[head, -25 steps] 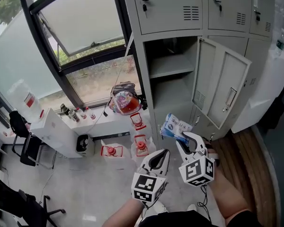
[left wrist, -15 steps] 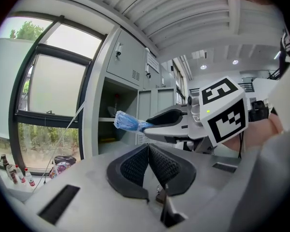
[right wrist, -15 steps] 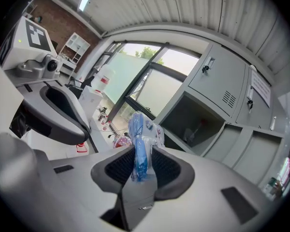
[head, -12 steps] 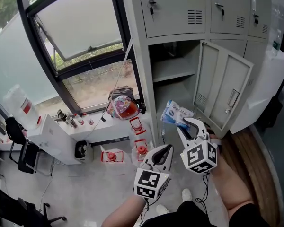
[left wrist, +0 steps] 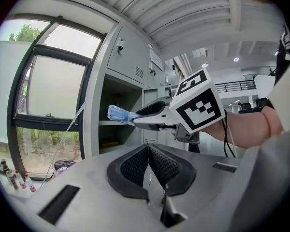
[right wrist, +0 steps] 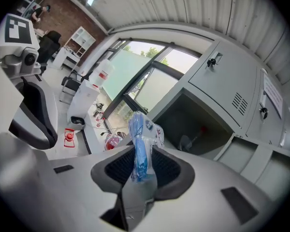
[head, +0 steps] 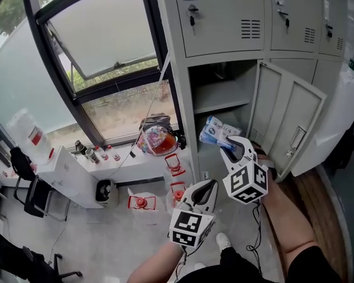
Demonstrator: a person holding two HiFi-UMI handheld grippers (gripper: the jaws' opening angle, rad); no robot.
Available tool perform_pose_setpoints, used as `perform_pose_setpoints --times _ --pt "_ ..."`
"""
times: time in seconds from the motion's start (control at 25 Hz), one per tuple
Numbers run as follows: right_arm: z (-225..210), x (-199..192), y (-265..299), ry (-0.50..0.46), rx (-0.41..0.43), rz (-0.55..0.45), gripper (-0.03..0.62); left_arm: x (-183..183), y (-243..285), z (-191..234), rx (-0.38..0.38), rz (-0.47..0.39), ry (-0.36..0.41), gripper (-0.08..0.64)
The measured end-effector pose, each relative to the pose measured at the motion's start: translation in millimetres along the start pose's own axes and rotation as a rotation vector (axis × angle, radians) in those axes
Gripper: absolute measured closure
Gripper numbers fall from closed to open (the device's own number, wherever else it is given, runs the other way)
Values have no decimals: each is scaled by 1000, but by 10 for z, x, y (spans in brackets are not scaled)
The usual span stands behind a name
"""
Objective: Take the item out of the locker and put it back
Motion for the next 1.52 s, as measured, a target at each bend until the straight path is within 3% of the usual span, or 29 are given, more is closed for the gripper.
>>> perform_pose_setpoints --times 0.8,1.52 --pt "-1062 135 1379 -114 3 24 430 474 1108 607 51 -16 -3 543" --pt "-1318 207 2066 -160 44 93 425 694 1381 979 84 -41 3 543"
Point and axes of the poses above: the fingertips, and each gripper's own axes: y forward along the fingers, z to its left, x out of its top, the point moved 1 cm from there along -y, backward along the fingers, and after that the axes turned 11 degrees about z, right-handed, at the moved point
